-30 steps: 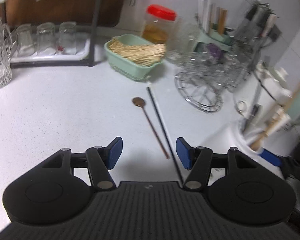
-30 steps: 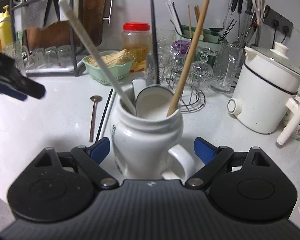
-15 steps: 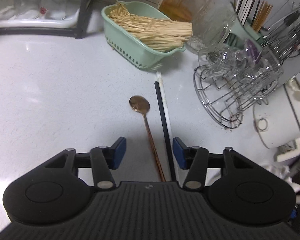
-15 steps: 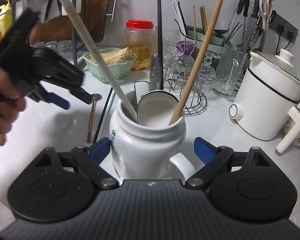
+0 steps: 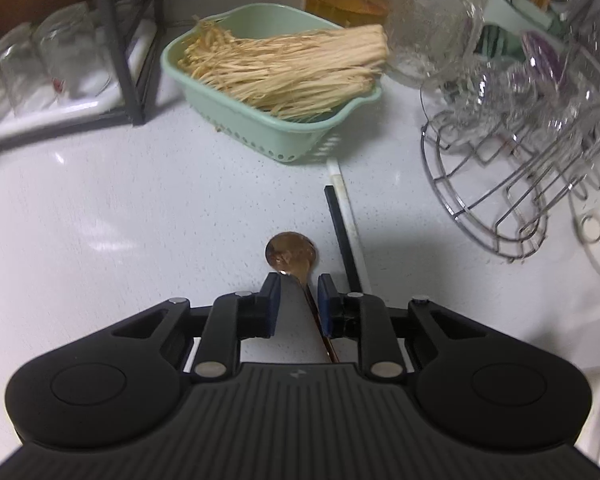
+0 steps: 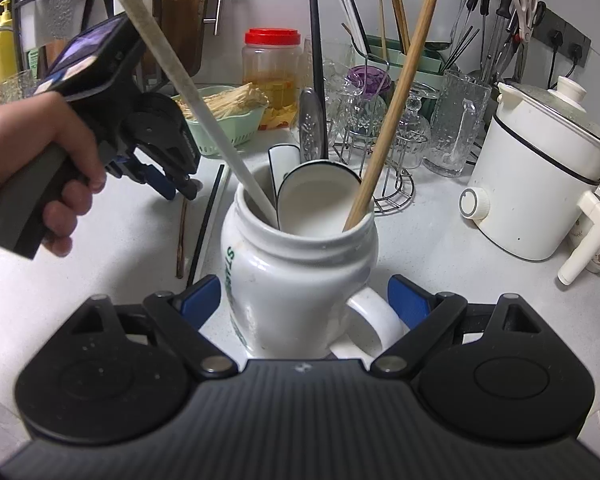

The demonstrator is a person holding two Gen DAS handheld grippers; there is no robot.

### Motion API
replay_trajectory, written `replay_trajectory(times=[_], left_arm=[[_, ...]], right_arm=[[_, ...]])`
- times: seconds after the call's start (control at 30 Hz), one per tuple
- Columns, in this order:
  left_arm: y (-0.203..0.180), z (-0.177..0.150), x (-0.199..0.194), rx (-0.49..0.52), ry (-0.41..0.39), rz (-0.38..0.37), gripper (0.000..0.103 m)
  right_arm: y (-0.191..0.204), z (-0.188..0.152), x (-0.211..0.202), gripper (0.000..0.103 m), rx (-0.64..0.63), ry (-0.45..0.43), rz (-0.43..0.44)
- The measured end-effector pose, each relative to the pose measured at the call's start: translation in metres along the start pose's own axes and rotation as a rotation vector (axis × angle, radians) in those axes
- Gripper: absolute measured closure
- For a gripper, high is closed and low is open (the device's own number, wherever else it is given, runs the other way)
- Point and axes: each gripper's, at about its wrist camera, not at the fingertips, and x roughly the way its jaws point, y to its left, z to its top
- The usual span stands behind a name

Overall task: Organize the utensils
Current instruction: 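Grasp the copper spoon by its handle with the left tool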

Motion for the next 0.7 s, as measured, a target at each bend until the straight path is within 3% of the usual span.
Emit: replay_trajectory(times=[0.33, 0.4, 0.53, 0.7], left_arm=[[-0.025, 0.017, 0.009, 0.115, 0.097, 0.073, 0.080], [-0.030, 0.019, 0.010, 0.119, 0.103, 0.077, 0.090], [-0.042, 0.020, 0.011, 0.186, 0.070, 0.114, 0.099], [-0.044, 0.019, 0.011, 0.220, 0.055, 0.117, 0.100]], right_arm=[[0.008, -0.001, -0.004, 0.011, -0.052, -0.048, 0.003], [0.007, -0.001, -0.004, 0.011, -0.052, -0.048, 0.000], [0.002, 0.000, -0.003, 0.011, -0.010, -0.048, 0.005], [-0.001, 0.001, 0.004, 0.011, 0.025, -0.036, 0.012]])
